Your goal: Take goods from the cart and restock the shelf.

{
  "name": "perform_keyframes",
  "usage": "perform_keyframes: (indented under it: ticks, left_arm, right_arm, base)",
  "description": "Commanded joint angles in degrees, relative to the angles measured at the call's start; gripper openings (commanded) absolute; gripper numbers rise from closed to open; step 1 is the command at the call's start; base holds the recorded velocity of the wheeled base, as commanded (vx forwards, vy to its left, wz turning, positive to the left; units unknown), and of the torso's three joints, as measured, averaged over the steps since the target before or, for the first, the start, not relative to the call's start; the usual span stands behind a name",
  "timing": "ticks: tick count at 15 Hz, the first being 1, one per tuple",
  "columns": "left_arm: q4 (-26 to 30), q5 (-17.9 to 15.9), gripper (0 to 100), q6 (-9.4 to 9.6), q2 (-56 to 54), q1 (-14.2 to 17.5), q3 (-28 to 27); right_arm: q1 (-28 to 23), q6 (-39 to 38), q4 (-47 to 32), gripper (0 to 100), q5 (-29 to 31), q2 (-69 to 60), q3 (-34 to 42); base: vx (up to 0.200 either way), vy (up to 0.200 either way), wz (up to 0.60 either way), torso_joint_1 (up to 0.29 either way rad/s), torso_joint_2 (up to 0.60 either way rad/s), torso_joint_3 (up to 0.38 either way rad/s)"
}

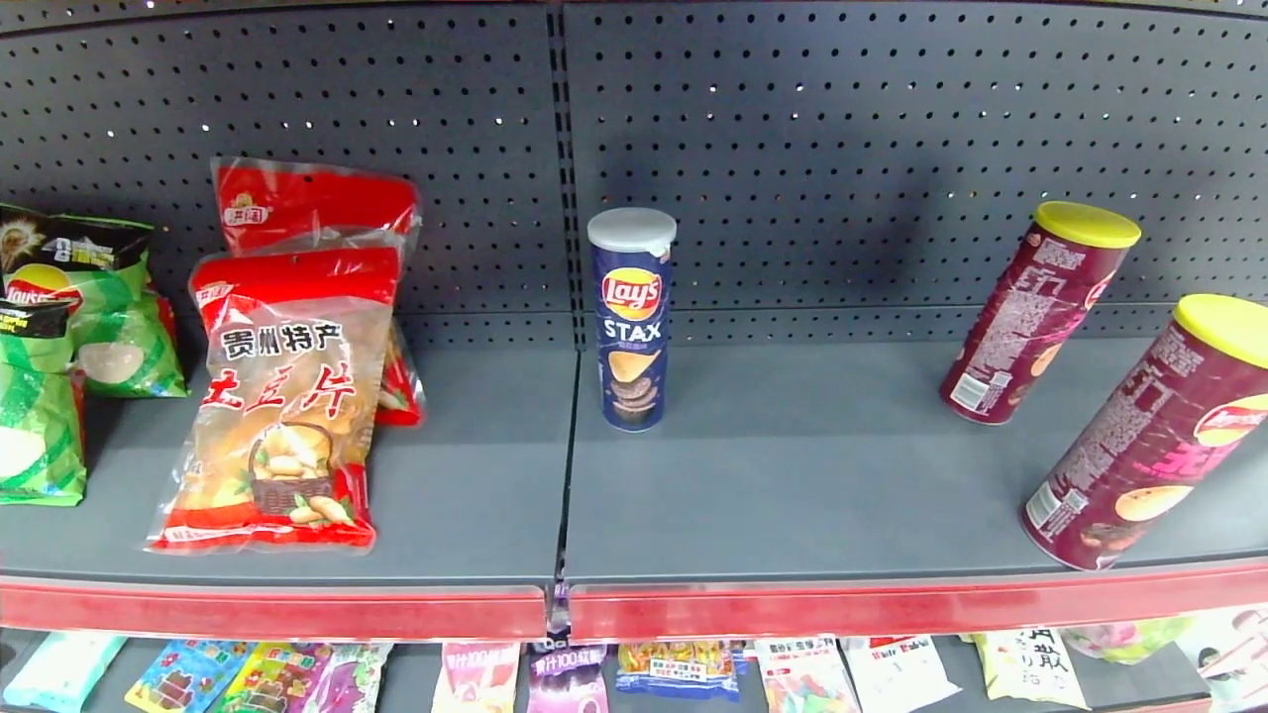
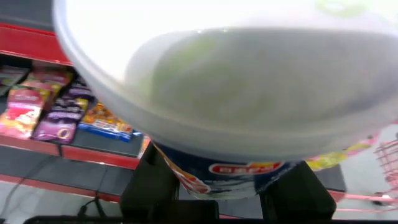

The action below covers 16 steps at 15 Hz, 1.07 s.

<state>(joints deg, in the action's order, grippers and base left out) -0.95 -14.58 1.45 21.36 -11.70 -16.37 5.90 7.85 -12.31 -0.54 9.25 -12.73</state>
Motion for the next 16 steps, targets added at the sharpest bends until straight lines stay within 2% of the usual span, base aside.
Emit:
perform_keyframes:
  ticks: [1, 2, 3, 4, 5, 6, 7, 8, 9, 13, 16]
  left_arm:
    - [-4.32, -14.34, 100, -0.31, 29.09, -4.29, -16.50]
    - [-7.22, -17.59, 100, -0.04, 35.68, -4.91, -19.22]
    - [-10.65, -20.49, 100, 1.27, 42.71, -5.35, -21.77]
    - [-13.90, -22.69, 100, 3.30, 48.87, -5.44, -24.76]
    - [-14.17, -23.39, 100, 5.05, 54.23, -5.61, -28.54]
    - [-14.52, -23.65, 100, 7.43, 58.89, -5.70, -31.18]
    - [-15.13, -25.32, 100, 11.82, 64.86, -5.08, -35.13]
    - [-15.75, -27.34, 100, 14.55, 68.82, -4.38, -38.30]
    - [-15.75, -29.19, 100, 15.51, 72.25, -4.38, -41.90]
    - [-16.28, -30.77, 100, 16.04, 79.01, -4.21, -48.75]
    - [-21.37, -31.74, 100, 16.57, 84.99, -3.94, -54.03]
  right_arm:
    - [0.69, -1.79, 0.10, 0, -2.63, 2.35, -0.19]
    - [1.04, -2.14, 0.01, 0, -4.65, 2.44, -0.19]
    - [1.04, -2.40, 0.01, 0, -5.18, 2.79, -0.19]
    - [1.04, -2.49, 0.18, 0, -5.26, 3.49, -0.19]
    - [1.04, -2.49, 0.27, 0, -5.26, 3.67, -0.28]
    - [1.04, -2.49, 0.10, 0, -5.26, 3.67, -0.19]
    - [1.04, -2.58, 0.01, 0, -5.26, 3.58, -0.11]
    - [1.04, -2.58, 0.01, 0, -5.26, 3.67, -0.11]
    - [1.04, -2.67, 0.01, 0, -5.18, 3.67, -0.11]
    - [1.04, -3.19, 0.01, 0, -5.00, 3.76, -0.02]
    - [1.04, -3.37, -0.08, 0, -4.91, 3.76, 0.25]
  base:
    - [0.000, 0.000, 0.00, 0.000, 0.00, 0.000]
    - [0.000, 0.000, 0.00, 0.000, 0.00, 0.000]
    - [0.000, 0.000, 0.00, 0.000, 0.00, 0.000]
    - [0.000, 0.000, 0.00, 0.000, 0.00, 0.000]
    - [0.000, 0.000, 0.00, 0.000, 0.00, 0.000]
    - [0.000, 0.000, 0.00, 0.000, 0.00, 0.000]
    - [0.000, 0.000, 0.00, 0.000, 0.00, 0.000]
    - [0.000, 0.000, 0.00, 0.000, 0.00, 0.000]
    - [0.000, 0.000, 0.00, 0.000, 0.00, 0.000]
    - [0.000, 0.000, 0.00, 0.000, 0.00, 0.000]
    - [0.000, 0.000, 0.00, 0.000, 0.00, 0.000]
